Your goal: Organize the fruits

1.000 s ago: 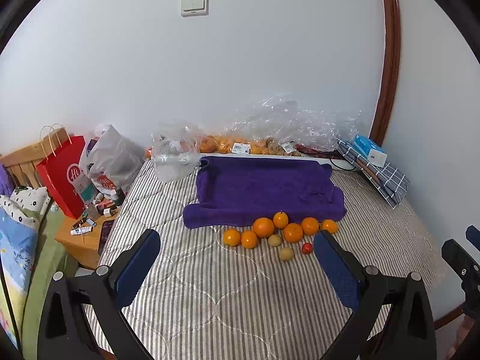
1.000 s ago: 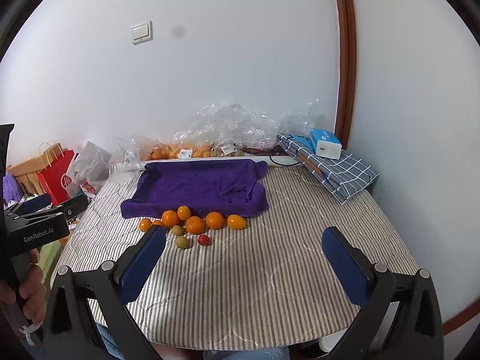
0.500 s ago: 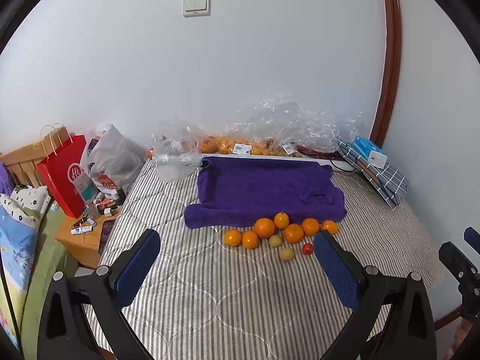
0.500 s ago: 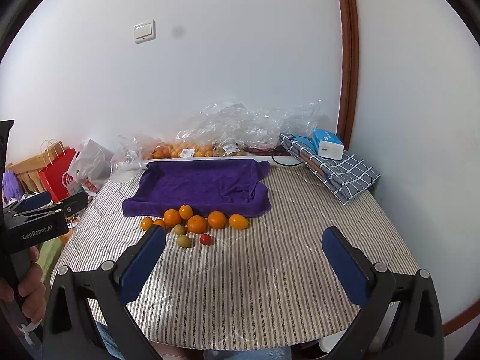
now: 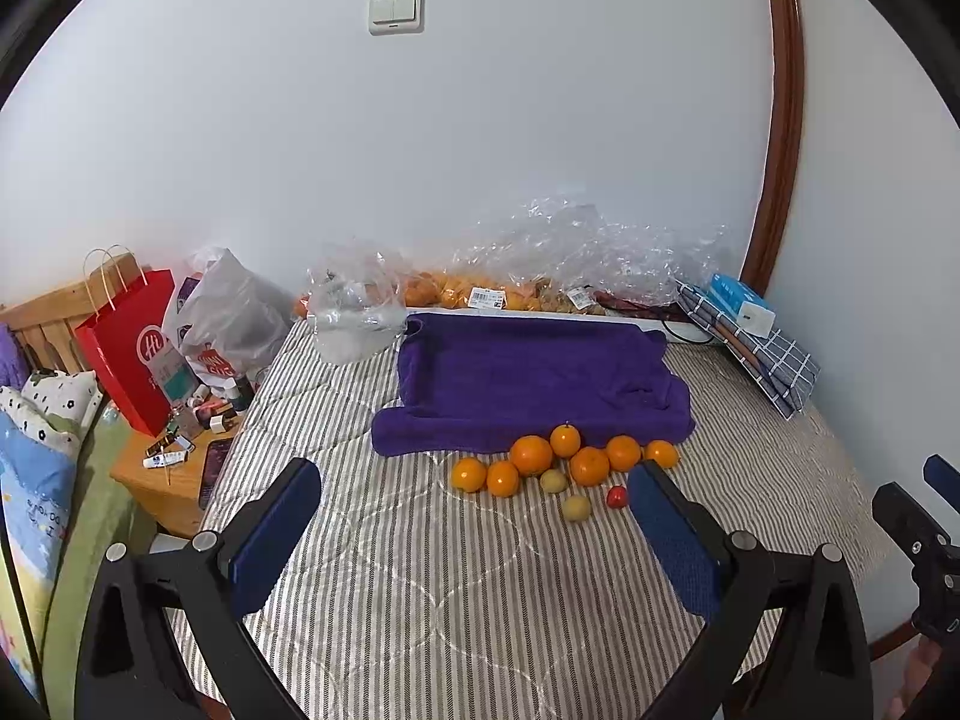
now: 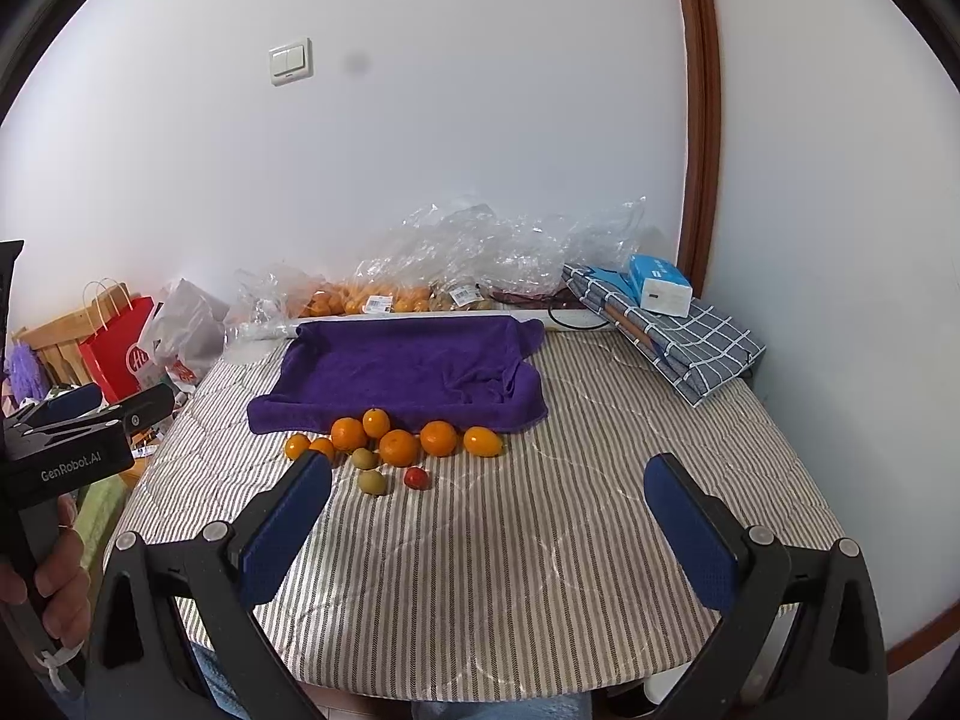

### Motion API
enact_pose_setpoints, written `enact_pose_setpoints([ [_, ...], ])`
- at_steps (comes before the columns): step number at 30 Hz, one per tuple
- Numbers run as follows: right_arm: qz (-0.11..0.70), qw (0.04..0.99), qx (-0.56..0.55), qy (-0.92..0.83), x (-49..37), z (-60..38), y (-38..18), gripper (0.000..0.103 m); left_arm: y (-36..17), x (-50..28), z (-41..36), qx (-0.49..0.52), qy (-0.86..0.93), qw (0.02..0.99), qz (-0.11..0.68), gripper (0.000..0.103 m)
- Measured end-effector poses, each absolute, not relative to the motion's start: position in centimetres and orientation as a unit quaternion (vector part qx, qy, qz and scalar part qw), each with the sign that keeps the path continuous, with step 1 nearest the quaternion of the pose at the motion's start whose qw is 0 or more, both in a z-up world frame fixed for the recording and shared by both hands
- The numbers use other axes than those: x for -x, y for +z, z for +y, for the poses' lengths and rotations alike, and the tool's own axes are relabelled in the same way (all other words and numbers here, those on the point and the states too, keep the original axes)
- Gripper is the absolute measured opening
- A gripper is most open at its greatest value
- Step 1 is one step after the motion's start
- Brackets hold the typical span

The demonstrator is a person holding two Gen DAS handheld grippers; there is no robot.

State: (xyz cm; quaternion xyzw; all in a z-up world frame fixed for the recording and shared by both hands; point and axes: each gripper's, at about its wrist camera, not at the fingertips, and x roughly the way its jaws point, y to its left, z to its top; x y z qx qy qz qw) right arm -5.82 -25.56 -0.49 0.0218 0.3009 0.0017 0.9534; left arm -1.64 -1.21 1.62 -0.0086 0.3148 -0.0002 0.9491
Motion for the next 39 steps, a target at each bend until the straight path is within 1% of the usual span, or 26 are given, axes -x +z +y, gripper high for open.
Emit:
enact_pose_setpoints([
  [17,0.300,0.954,-0.029,0.005,5.7,-25.6,-1.0,0.103,1.5,1.7,-1.3,0.006,0.002,0.950,0.313,0.103],
  [27,0.298,0.954,-0.036,0.001,4.5,-26.0,-1.8,0.103,0.8,0.1,-0.8,0.003,0.007,0.950,0.313,0.103],
  [32,0.309,0.950,-0.035,0.008,2.9,-26.2,-2.9,0.102,-0.3,-1.4,-0.3,0.003,0.013,0.947,0.321,0.103],
  [39,0.332,0.942,-0.047,0.018,-0.2,-26.6,-5.6,0.100,-3.2,-3.7,1.0,0.015,0.011,0.940,0.340,0.103],
])
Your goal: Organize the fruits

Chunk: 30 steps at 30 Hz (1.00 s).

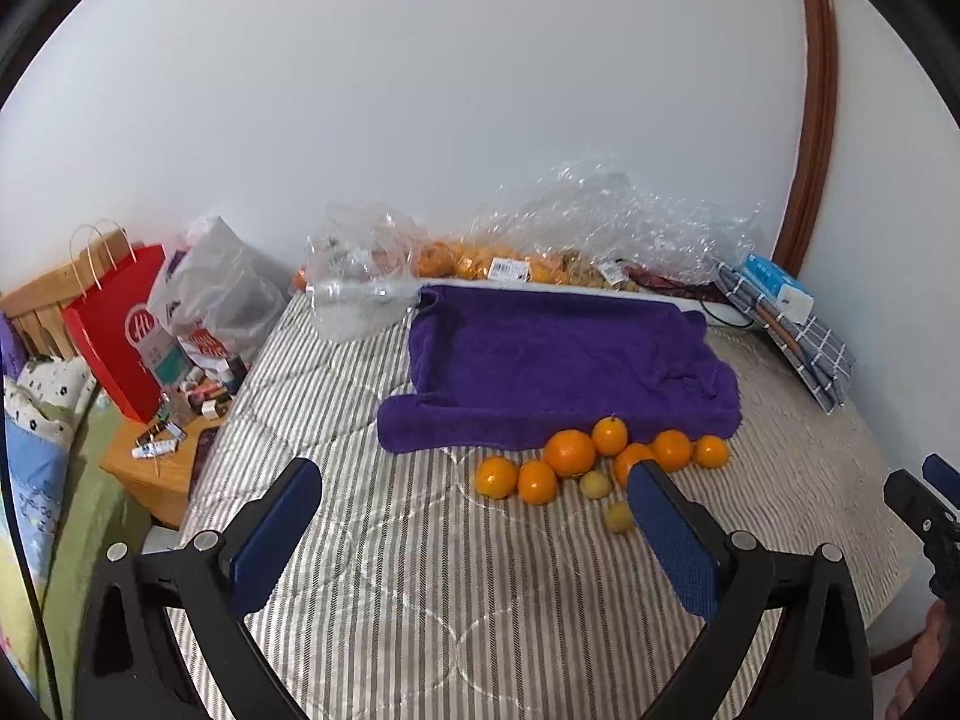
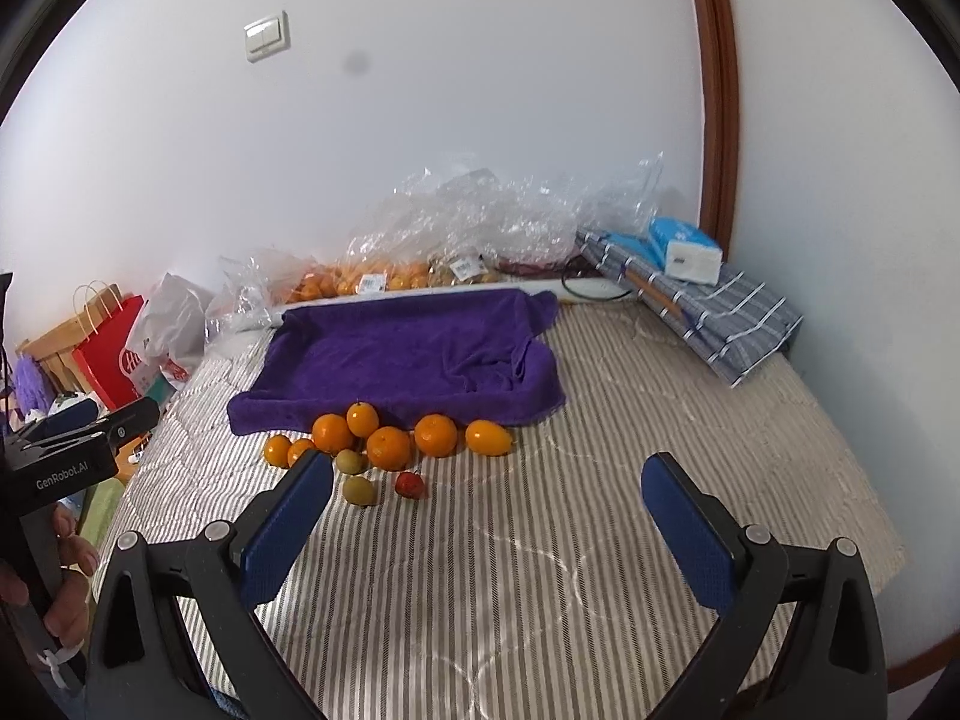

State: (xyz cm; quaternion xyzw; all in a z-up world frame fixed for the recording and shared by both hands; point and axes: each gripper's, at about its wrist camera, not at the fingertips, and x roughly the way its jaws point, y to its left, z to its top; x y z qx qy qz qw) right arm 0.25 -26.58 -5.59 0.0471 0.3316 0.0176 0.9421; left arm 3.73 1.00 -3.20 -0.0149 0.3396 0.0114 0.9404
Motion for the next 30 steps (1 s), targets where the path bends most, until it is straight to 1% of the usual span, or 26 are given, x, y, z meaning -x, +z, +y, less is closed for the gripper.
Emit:
enact_pose_setpoints([
  [2,0.340,0.939,-0.042,0.016,-1.1,-26.5,-6.6,0.096,-4.2,-4.5,1.5,0.021,0.006,0.938,0.346,0.099],
  [6,0.361,0.932,-0.037,0.016,-3.0,-26.4,-8.9,0.094,-6.4,-6.1,2.4,0.017,0.012,0.934,0.357,0.098],
  [9,0.372,0.927,-0.045,0.016,-4.4,-26.6,-11.2,0.090,-8.4,-7.3,3.0,0.015,0.006,0.926,0.377,0.098],
  [12,0.395,0.917,-0.050,0.029,-5.8,-26.4,-13.5,0.082,-10.5,-8.3,3.7,0.018,0.006,0.917,0.398,0.095],
  [14,0.408,0.911,-0.047,0.036,-6.6,-26.1,-14.8,0.073,-11.9,-8.9,4.1,0.017,0.008,0.911,0.411,0.094],
  [19,0.426,0.904,-0.028,0.038,-9.0,-25.3,-17.6,0.062,-13.6,-9.7,4.4,0.012,-0.004,0.909,0.418,0.092],
  [27,0.441,0.896,-0.022,0.037,-12.7,-25.9,-19.4,0.060,-15.0,-10.8,4.3,0.042,-0.043,0.905,0.420,0.091],
  [30,0.440,0.897,-0.017,0.040,-13.9,-25.8,-19.5,0.060,-15.3,-11.4,4.3,0.045,-0.048,0.904,0.423,0.087],
])
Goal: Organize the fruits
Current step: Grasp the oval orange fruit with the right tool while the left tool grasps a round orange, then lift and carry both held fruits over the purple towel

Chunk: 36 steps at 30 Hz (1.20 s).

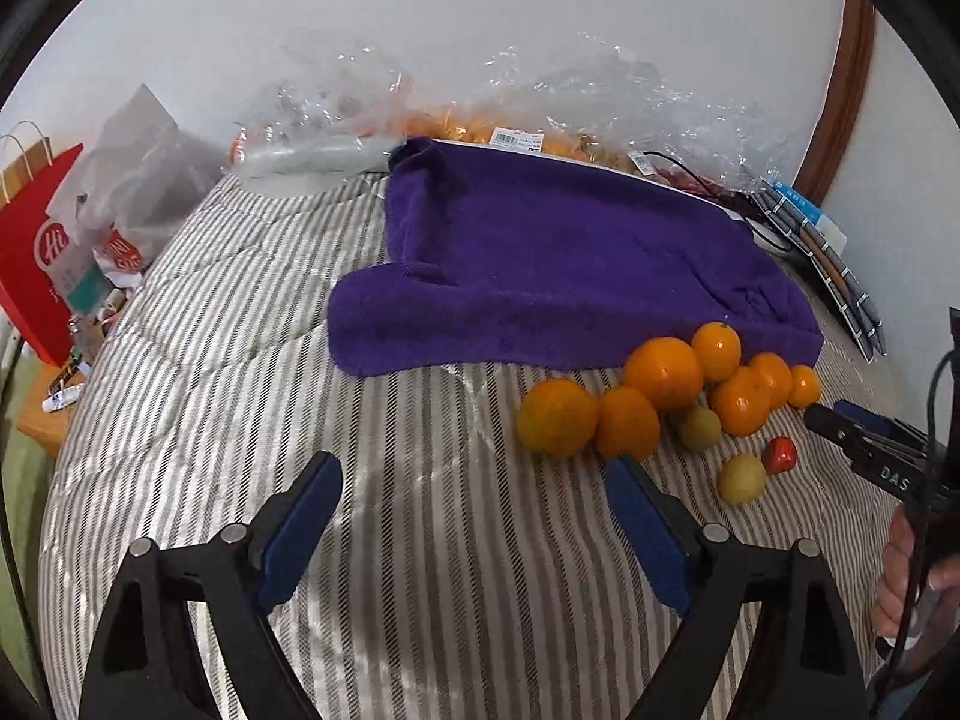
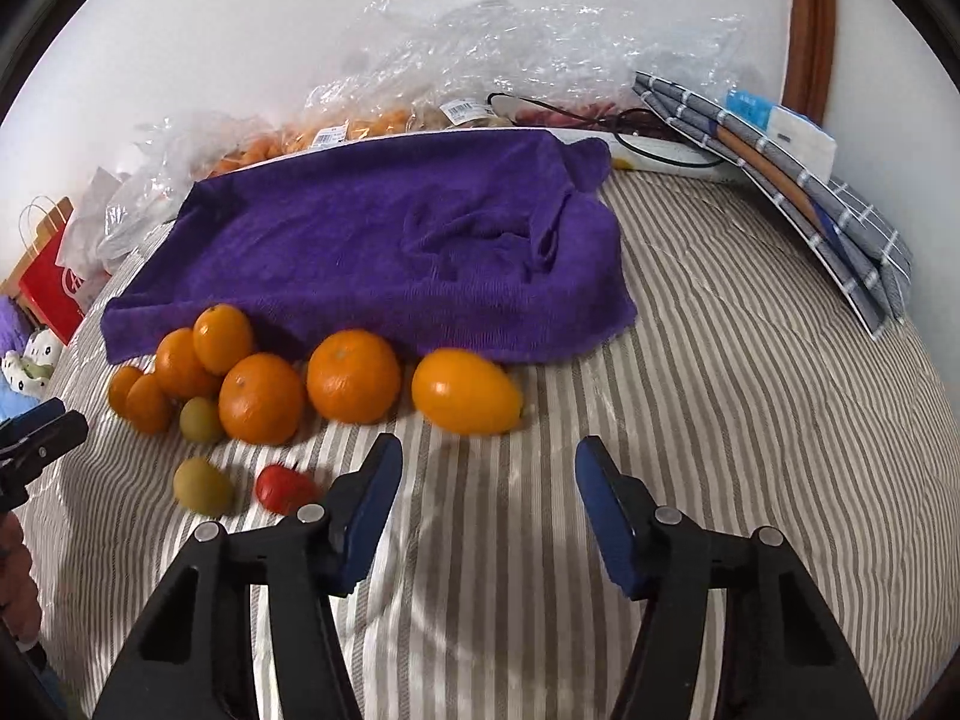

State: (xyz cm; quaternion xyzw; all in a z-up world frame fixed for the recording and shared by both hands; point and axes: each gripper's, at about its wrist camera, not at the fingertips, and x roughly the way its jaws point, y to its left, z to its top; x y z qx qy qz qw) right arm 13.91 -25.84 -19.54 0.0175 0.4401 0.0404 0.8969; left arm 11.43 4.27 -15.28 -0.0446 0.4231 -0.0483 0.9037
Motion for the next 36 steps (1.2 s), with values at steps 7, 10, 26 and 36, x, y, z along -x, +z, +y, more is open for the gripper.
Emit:
enact_pose_setpoints([
  [7,0.440,0.896,-0.009,0.050,-16.3,-25.7,-20.6,0.050,-16.2,-12.8,3.8,0.033,-0.059,0.898,0.435,0.073],
  [10,0.435,0.898,-0.004,0.064,-16.3,-25.4,-20.5,0.038,-16.3,-13.4,3.5,0.038,-0.071,0.897,0.434,0.068],
  [26,0.414,0.907,-0.026,0.064,-13.6,-26.7,-19.8,0.035,-17.1,-14.2,3.4,0.083,-0.124,0.902,0.405,0.033],
  [36,0.398,0.915,-0.028,0.062,-13.1,-26.8,-19.3,0.035,-15.9,-12.9,3.1,0.073,-0.112,0.922,0.362,0.033],
])
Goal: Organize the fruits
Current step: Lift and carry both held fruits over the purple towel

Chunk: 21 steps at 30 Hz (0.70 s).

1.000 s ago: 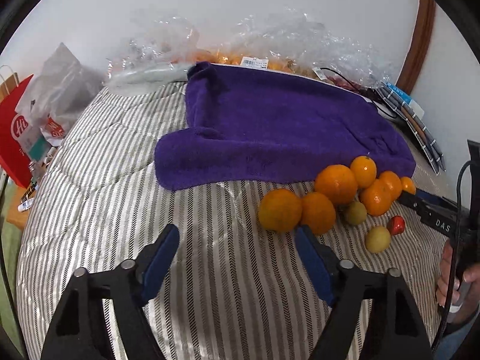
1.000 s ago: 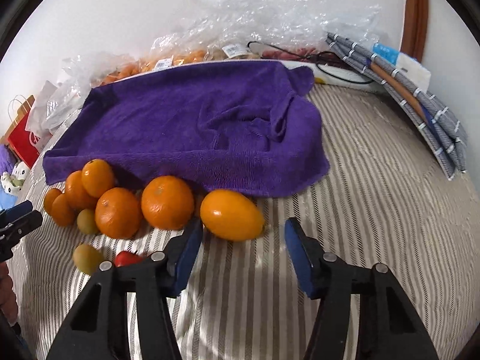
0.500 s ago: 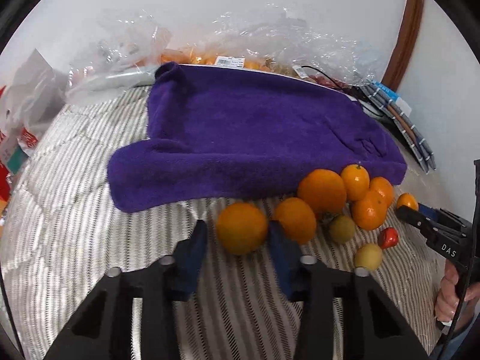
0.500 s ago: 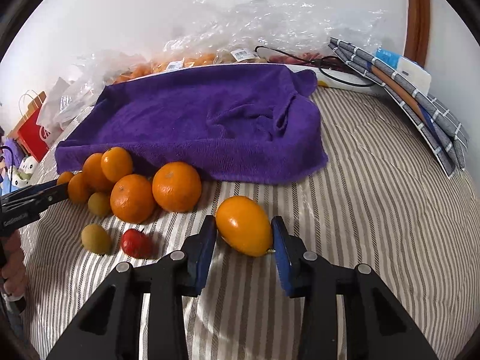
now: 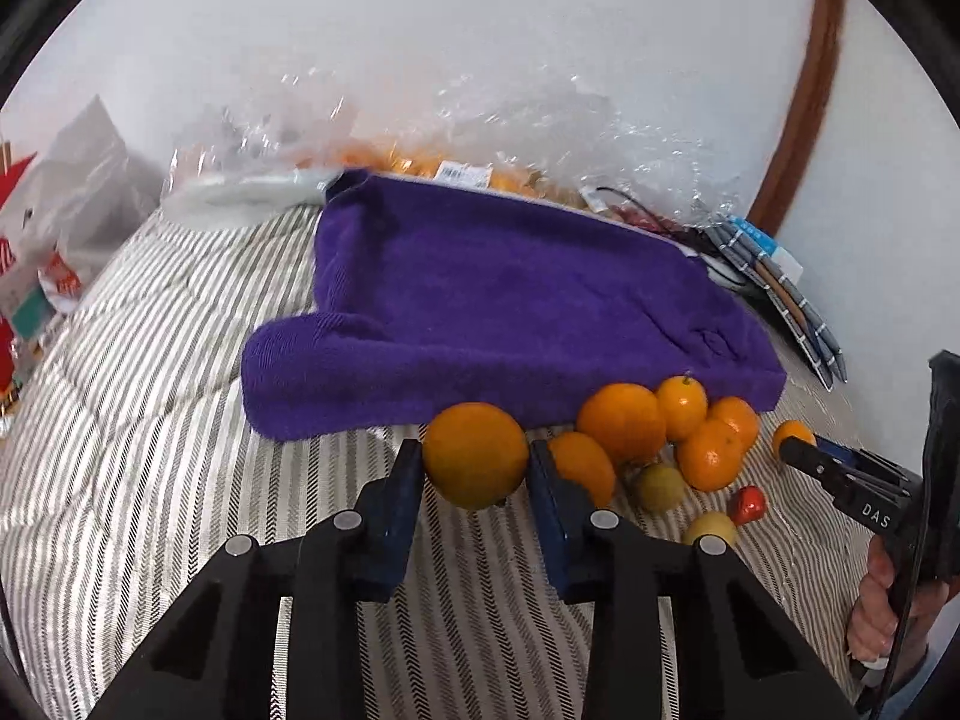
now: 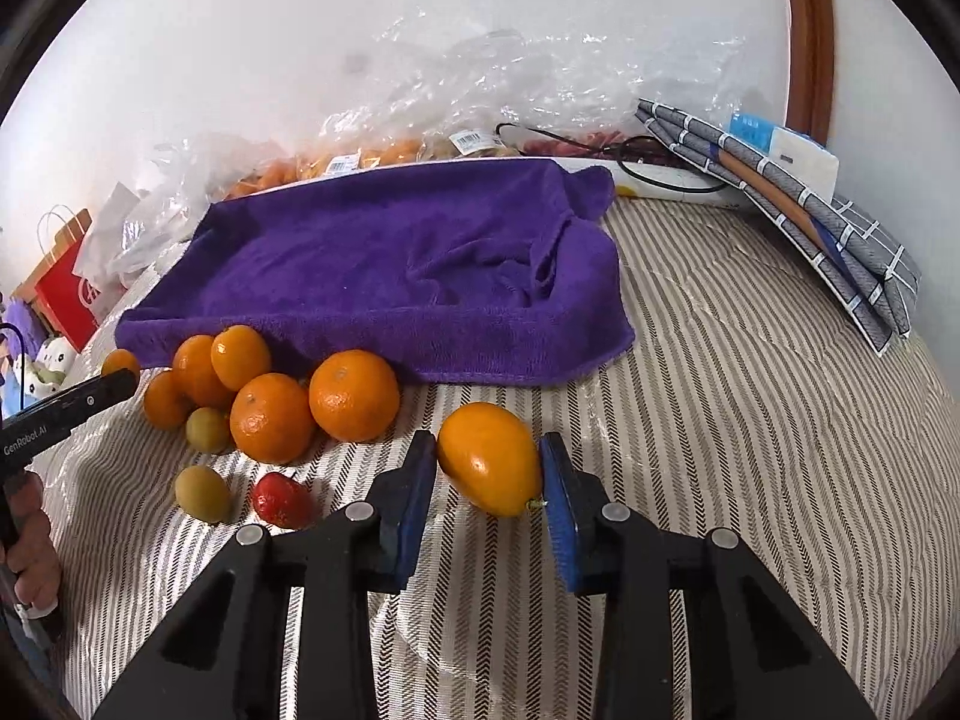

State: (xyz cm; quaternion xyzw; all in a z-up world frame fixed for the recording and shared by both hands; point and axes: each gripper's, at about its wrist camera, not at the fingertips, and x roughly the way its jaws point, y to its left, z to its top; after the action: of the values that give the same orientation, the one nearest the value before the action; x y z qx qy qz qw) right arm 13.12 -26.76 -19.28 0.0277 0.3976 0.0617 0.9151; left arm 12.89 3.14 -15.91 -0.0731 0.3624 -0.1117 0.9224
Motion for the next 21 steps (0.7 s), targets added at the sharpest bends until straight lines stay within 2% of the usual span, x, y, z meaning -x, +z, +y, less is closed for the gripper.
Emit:
enact_pose_setpoints([
  [15,0.365,0.927,-0.063,0.063,-12.2,-28.1,-18.5,0.035,-15.1,-12.0,3.0,0.078,-0.129,0.930,0.336,0.033],
  [21,0.393,0.915,-0.069,0.059,-12.3,-28.0,-18.7,0.035,-13.8,-11.4,3.0,0.078,-0.132,0.937,0.315,0.033],
])
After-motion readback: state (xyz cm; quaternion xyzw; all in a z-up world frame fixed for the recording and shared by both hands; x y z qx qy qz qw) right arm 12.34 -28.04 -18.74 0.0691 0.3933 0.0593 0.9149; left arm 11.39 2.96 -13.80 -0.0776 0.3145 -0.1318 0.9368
